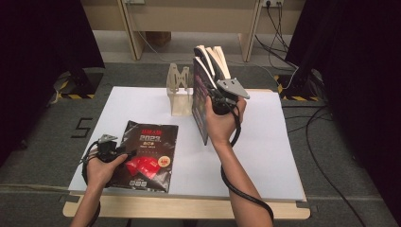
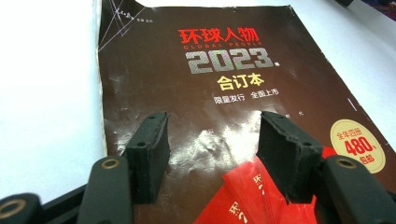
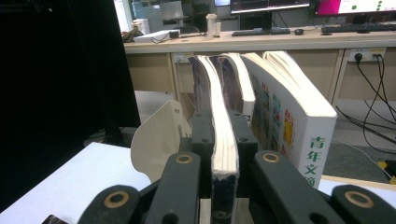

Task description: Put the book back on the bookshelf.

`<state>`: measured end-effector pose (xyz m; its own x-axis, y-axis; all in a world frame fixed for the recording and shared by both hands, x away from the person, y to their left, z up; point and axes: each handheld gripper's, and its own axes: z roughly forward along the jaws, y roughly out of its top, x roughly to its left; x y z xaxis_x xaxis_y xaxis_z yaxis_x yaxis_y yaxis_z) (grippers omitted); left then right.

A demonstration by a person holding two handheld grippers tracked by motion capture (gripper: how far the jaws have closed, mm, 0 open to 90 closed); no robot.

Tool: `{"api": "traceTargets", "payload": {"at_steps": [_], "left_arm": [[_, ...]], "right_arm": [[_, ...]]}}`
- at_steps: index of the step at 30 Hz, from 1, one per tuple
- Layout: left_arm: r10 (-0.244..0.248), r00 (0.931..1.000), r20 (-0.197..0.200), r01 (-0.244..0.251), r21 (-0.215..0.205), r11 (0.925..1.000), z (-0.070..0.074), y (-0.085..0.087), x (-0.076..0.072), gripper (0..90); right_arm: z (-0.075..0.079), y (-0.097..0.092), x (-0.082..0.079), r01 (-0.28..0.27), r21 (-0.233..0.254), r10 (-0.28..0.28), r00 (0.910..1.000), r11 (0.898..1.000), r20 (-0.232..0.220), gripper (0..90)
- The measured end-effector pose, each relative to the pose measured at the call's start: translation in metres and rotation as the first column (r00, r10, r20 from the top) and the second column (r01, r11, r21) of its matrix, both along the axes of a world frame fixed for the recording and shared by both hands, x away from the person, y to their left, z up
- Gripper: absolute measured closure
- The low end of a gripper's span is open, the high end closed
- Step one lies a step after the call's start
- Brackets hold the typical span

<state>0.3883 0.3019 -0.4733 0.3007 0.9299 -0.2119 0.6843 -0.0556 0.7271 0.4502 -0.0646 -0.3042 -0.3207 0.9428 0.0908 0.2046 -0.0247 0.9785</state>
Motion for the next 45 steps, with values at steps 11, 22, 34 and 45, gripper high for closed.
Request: {"api": "traceTargets", "payload": {"at_steps": [11, 22, 34, 45], "left_arm": [[0.000, 1.0000, -0.001, 0.000, 0.000, 1.0000, -0.001, 0.000, 0.000, 42.3], [0.005, 1.0000, 0.002, -0.005, 0.003, 1.0000, 0.000, 0.001, 0.000, 42.3], [0.003, 1.0000, 0.002, -0.003, 0.001, 1.0000, 0.000, 0.001, 0.000, 42.3], [0.003, 1.0000, 0.002, -0.003, 0.002, 1.0000, 0.000, 0.002, 0.000, 42.3]], "right_arm": [[0.000, 0.002, 0.004, 0.006, 0.008, -0.006, 1.0000, 1.000, 0.003, 84.6], [0.002, 0.003, 0.008, 0.009, 0.011, -0.009, 0.9999, 1.000, 0.006, 84.6], [0.002, 0.006, 0.014, 0.016, 0.012, -0.016, 0.9999, 1.000, 0.006, 84.6], [0.003, 0.007, 0.019, 0.020, 0.011, -0.020, 0.9998, 1.000, 0.008, 84.6]]}}
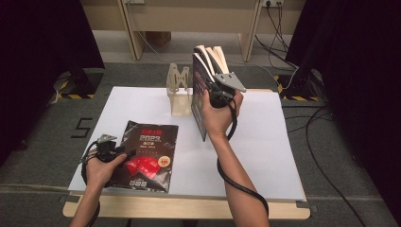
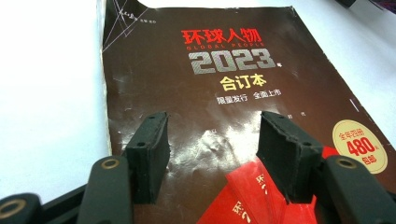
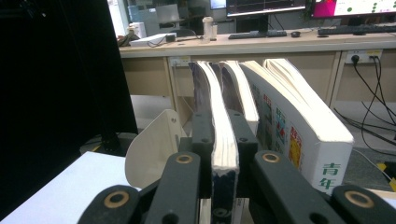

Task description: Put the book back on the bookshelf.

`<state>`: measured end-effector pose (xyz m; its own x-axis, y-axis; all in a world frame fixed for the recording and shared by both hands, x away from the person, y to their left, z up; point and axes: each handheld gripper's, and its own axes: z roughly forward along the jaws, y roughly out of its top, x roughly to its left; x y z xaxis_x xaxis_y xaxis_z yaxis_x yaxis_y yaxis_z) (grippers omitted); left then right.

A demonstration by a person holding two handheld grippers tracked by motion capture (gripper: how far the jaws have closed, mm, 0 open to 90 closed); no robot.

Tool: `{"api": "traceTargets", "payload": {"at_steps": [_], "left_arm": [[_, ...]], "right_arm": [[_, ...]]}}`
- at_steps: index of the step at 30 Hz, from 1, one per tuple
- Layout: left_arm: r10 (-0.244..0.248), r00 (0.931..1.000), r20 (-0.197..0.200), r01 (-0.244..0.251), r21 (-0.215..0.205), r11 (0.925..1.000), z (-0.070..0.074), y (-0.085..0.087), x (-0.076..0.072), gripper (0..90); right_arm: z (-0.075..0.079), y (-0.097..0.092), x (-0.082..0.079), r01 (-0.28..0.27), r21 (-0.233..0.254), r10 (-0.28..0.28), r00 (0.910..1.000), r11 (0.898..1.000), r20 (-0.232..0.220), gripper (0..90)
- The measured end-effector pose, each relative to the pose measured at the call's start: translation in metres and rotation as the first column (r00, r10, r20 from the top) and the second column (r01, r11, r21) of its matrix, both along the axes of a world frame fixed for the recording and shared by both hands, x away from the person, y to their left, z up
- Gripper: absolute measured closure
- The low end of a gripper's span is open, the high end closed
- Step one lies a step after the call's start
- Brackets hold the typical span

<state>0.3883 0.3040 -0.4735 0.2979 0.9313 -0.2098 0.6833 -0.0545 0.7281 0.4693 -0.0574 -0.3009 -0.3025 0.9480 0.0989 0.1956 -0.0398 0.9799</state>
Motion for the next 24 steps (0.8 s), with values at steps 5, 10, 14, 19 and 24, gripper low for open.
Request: {"api": "traceTargets", "payload": {"at_steps": [5, 10, 14, 19, 24], "left_arm": [[-0.001, 1.0000, 0.001, 0.001, -0.001, 1.0000, 0.0003, -0.0003, -0.0001, 42.3], [-0.001, 1.0000, 0.002, 0.001, 0.000, 1.0000, 0.0002, -0.0003, -0.0001, 42.3], [0.000, 1.0000, 0.005, 0.000, 0.003, 1.0000, 0.0007, 0.0003, -0.0001, 42.3], [0.002, 1.0000, 0.004, -0.002, 0.000, 1.0000, 0.0010, -0.0005, -0.0003, 42.3], [-0.003, 1.0000, 0.002, 0.003, 0.004, 1.0000, 0.0007, -0.0006, -0.0008, 42.3]], "right_arm": [[0.0005, 0.0006, 0.0018, 0.002, 0.005, -0.002, 1.0000, 1.000, 0.000, 84.6], [0.0009, 0.0008, 0.0039, 0.005, 0.003, -0.005, 1.0000, 1.000, 0.004, 84.6], [0.0000, 0.0009, 0.0055, 0.009, 0.005, -0.009, 1.0000, 1.000, 0.002, 84.6], [-0.0001, 0.0023, 0.0077, 0.010, 0.004, -0.010, 0.9999, 1.000, -0.003, 84.6], [-0.0006, 0.0050, 0.0096, 0.015, -0.006, -0.015, 0.9999, 1.000, 0.008, 84.6]]}}
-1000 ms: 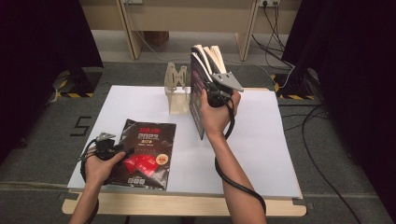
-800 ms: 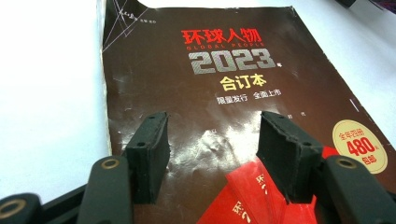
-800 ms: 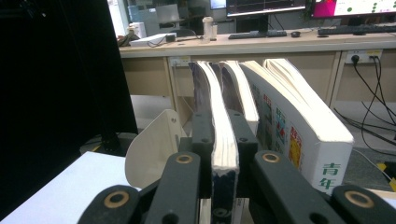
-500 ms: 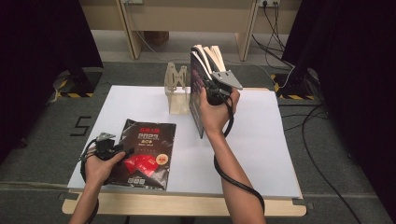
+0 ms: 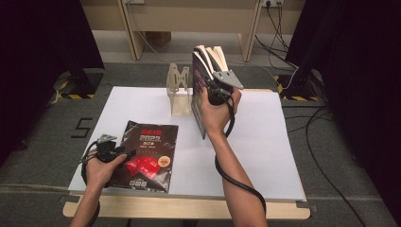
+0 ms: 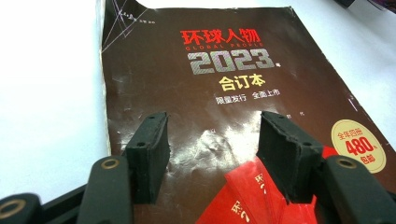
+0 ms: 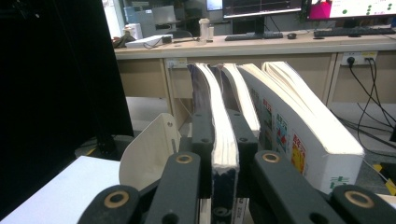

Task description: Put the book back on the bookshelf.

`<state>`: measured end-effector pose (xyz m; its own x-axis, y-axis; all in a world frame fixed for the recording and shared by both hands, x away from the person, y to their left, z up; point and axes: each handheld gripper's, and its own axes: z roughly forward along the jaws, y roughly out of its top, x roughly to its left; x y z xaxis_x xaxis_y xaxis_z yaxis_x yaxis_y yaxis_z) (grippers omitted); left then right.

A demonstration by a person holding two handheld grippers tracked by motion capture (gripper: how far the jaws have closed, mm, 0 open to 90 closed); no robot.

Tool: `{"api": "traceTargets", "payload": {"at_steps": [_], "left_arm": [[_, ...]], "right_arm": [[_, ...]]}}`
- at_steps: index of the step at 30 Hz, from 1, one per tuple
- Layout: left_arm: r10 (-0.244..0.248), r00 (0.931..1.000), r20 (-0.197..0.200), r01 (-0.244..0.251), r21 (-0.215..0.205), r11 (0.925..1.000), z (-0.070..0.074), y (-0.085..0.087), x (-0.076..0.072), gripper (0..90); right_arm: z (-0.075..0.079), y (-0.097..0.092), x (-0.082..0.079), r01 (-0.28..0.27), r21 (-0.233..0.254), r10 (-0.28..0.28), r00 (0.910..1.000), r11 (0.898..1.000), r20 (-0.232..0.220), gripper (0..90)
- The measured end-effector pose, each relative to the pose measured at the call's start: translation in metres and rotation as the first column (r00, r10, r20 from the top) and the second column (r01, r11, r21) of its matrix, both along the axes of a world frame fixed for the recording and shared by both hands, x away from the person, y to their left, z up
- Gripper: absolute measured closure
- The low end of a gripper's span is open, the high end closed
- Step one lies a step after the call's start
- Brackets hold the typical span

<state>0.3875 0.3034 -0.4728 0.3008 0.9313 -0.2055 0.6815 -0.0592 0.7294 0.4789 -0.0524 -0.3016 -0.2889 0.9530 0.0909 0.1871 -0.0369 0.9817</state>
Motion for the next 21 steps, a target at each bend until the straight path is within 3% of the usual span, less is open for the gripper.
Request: {"api": "traceTargets", "payload": {"at_steps": [21], "left_arm": [[0.006, 1.0000, 0.004, -0.006, -0.007, 1.0000, 0.0010, 0.0013, -0.0003, 42.3]], "right_arm": [[0.0019, 0.0057, 0.0087, 0.004, 0.011, -0.004, 1.0000, 1.000, -0.003, 84.6]]}}
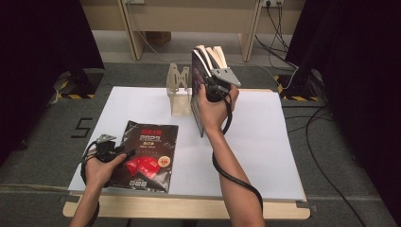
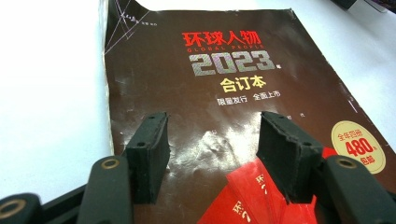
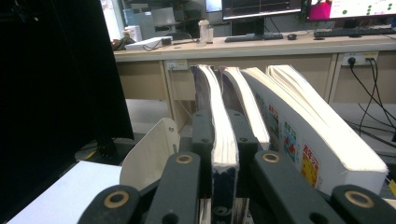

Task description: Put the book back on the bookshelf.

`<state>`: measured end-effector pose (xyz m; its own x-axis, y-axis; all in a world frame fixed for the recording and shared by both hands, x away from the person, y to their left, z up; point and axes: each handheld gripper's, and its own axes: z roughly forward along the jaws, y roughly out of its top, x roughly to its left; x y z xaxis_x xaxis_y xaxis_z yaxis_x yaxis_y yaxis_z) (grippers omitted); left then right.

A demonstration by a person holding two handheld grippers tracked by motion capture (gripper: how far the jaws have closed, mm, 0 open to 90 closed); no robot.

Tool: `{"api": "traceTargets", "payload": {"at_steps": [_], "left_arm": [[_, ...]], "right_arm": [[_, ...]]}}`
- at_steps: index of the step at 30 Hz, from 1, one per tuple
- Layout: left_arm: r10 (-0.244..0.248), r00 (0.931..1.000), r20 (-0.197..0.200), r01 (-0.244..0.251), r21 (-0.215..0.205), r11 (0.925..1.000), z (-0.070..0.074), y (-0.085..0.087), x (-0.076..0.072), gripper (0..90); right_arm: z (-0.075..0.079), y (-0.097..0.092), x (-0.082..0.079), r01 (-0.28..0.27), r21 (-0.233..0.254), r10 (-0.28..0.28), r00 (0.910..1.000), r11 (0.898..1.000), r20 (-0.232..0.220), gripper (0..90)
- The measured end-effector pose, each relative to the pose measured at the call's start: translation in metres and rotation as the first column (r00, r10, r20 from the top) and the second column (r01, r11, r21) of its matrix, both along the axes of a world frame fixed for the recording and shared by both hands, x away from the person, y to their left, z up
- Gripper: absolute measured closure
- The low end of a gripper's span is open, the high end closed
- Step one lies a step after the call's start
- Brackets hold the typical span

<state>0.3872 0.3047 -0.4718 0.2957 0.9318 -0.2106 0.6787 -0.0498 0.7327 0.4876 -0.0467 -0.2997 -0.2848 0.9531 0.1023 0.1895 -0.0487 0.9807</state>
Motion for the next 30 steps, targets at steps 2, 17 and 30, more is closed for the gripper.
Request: {"api": "traceTargets", "payload": {"at_steps": [2, 17, 30], "left_arm": [[0.000, 1.0000, 0.000, 0.000, 0.001, 1.0000, 0.000, 0.000, 0.000, 42.3], [0.005, 1.0000, -0.002, -0.005, 0.001, 1.0000, -0.001, 0.001, 0.001, 42.3], [0.003, 1.0000, -0.005, -0.003, 0.000, 1.0000, -0.002, 0.001, 0.001, 42.3]], "right_arm": [[0.000, 0.000, 0.001, 0.000, 0.001, 0.000, 1.0000, 1.000, 0.001, 84.6], [-0.002, 0.001, 0.008, 0.004, 0.007, -0.004, 1.0000, 1.000, -0.007, 84.6], [-0.001, 0.004, 0.014, 0.004, 0.012, -0.004, 1.0000, 1.000, -0.006, 84.6]]}}
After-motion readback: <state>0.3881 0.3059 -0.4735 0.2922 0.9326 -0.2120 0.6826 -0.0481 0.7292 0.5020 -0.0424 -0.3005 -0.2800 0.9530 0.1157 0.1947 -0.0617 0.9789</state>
